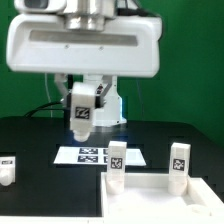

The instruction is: Assemble square table

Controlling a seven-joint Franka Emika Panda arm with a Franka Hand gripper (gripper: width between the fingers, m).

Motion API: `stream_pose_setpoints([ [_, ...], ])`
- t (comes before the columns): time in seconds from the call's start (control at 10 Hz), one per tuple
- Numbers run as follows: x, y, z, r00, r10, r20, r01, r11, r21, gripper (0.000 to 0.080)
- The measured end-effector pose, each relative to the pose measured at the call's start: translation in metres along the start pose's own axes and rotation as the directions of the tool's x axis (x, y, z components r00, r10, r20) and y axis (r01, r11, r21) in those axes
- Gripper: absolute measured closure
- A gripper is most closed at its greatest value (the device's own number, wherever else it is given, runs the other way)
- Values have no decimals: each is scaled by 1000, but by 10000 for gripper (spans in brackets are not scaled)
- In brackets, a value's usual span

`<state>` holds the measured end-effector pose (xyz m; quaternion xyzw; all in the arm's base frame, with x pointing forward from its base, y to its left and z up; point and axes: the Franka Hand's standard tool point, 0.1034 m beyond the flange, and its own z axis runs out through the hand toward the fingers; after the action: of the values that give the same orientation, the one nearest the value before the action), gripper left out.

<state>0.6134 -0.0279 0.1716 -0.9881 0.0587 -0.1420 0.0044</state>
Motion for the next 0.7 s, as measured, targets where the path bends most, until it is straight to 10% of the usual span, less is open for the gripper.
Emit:
stream_pose_setpoints([
  [0.3, -54, -63, 30, 992, 93, -89, -91, 996, 27, 515],
  [0.7, -52, -59, 31, 986, 73, -147, -72, 997, 17, 515],
])
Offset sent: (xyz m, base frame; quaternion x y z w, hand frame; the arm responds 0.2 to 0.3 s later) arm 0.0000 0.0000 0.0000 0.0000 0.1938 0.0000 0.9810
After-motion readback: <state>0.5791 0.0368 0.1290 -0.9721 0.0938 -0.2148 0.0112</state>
